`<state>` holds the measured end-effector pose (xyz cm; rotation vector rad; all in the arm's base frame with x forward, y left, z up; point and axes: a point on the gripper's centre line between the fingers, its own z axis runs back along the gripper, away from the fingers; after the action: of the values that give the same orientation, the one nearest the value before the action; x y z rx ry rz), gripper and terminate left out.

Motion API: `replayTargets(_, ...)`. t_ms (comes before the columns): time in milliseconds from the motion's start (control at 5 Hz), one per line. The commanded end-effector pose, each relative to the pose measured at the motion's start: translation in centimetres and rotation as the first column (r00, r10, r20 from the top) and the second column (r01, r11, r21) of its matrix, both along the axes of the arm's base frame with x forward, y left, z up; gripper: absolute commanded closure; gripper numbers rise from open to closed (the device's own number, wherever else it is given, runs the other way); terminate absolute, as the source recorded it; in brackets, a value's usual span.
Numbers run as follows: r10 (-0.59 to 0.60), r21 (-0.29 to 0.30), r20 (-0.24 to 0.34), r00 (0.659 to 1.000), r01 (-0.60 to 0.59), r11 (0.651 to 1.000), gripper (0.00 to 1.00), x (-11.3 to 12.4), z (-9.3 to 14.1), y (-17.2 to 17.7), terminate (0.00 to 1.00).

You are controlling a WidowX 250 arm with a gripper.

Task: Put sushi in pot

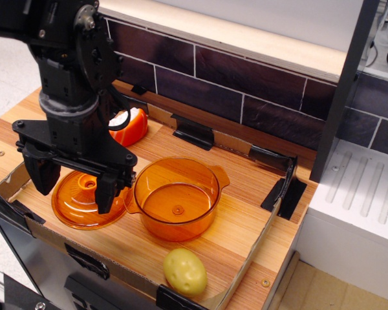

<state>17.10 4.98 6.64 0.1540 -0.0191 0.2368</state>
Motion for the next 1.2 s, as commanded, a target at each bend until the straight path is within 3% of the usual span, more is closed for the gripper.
replayTargets(0, 0.000, 0.000, 0.000, 1.000, 0.000, 1.000, 0.00, 0.0, 0.0, 0.0, 0.00)
replayTargets(400, -0.191, -0.093, 0.044, 0.981, 0.195, 0.976, 0.00, 2.1, 6.3, 1.4, 0.00)
replayTargets(600, -0.271, -0.059, 0.055, 0.961, 0.274, 0.960, 0.00, 3.8, 7.6, 2.6, 0.00)
replayTargets(800, -0.418, -0.021, 0.017, 0.908, 0.418, 0.908, 0.00, 6.4, 6.5, 3.5, 0.00)
replayTargets(1000, -0.483, -0.030, -0.012, 0.876, 0.482, 0.876, 0.00, 9.2, 4.4, 4.1, 0.00)
